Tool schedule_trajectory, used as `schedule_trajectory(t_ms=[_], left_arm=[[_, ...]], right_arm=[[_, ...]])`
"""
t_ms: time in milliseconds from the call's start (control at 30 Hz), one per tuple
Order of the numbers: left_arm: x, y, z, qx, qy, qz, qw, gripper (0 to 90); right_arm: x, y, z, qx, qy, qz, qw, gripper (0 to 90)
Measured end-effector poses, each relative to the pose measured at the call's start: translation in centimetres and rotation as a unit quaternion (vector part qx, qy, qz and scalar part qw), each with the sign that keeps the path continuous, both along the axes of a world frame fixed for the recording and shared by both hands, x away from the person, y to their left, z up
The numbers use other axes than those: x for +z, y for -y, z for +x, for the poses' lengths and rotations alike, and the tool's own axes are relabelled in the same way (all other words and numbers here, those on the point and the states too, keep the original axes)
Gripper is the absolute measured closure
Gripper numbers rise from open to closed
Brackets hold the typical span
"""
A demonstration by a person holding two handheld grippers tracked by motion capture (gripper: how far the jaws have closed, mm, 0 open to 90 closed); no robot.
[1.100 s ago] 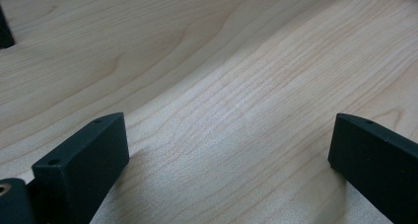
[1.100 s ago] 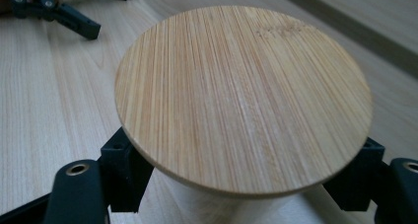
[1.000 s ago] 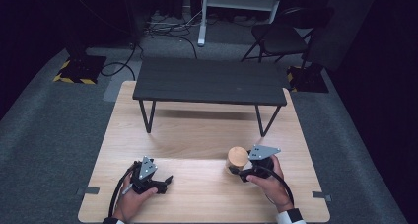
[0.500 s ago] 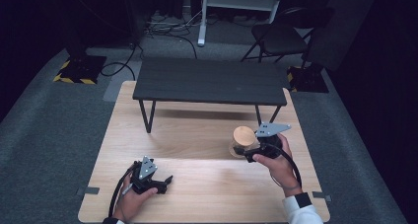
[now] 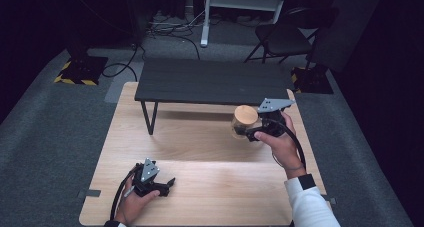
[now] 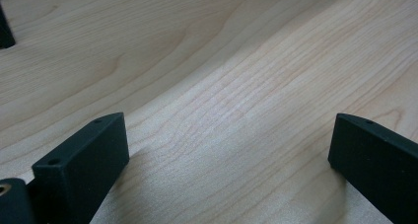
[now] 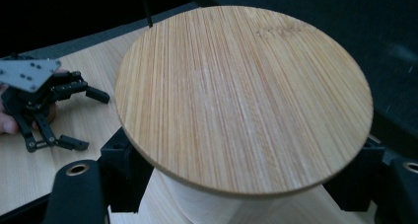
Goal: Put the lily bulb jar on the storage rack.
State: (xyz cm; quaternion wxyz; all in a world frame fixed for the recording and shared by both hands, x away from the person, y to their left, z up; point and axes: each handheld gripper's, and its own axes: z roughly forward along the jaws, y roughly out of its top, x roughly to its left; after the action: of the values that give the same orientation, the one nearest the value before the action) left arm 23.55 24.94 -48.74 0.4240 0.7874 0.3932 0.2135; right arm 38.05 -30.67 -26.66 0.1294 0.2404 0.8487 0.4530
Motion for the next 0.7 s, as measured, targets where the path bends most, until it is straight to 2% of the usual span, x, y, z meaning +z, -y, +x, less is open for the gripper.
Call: schedule_trajectory(t_ms=[33,100,133,200,233,267,333,400,467,500,700], left_arm=[[0.0,0.0,0.0,0.0,0.0,0.0,1.0,1.8],[0.0,0.0,0.0,0.0,0.0,0.0,1.0,1.9],[0.0,0.0,0.0,0.0,0.0,0.0,1.0,1.9],[0.0,0.0,0.0,0.0,0.0,0.0,1.0,1.8],[0.0,0.0,0.0,0.0,0.0,0.0,1.0,1.9],[0.0,0.0,0.0,0.0,0.0,0.0,1.0,1.9],[0.0,0.0,0.0,0.0,0.0,0.001,1.0,1.9],[0.0,0.0,0.0,0.0,0.0,0.001,1.0,1.8],[0.0,0.0,0.0,0.0,0.0,0.0,1.0,1.8],[0.0,0.0,0.0,0.0,0.0,0.0,1.0,1.8],[0.0,0.0,0.0,0.0,0.0,0.001,1.0,1.8]], right_arm=[[1.0,-0.3,0.5,0.003,-0.001,-0.001,1.0,25.0],[2.0,-0.5,0.9,0.003,0.003,0.0,1.0,25.0],[2.0,-0.5,0.9,0.003,0.003,0.0,1.0,25.0],[3.1,-0.8,1.4,0.003,0.006,-0.003,1.0,24.9],[4.1,-0.9,1.9,0.002,0.01,-0.004,0.9999,24.9],[4.1,-0.9,1.9,0.002,0.01,-0.004,0.9999,24.9],[5.2,-1.2,2.3,-0.002,0.013,-0.005,0.9999,24.9],[5.9,-1.0,2.9,0.001,0.012,0.007,0.9999,24.9],[6.8,-1.6,3.0,-0.013,0.02,-0.005,0.9997,24.9],[7.4,-2.1,3.5,-0.03,0.021,-0.012,0.9993,24.9],[7.9,-2.9,5.1,-0.048,0.02,-0.017,0.9985,24.9]])
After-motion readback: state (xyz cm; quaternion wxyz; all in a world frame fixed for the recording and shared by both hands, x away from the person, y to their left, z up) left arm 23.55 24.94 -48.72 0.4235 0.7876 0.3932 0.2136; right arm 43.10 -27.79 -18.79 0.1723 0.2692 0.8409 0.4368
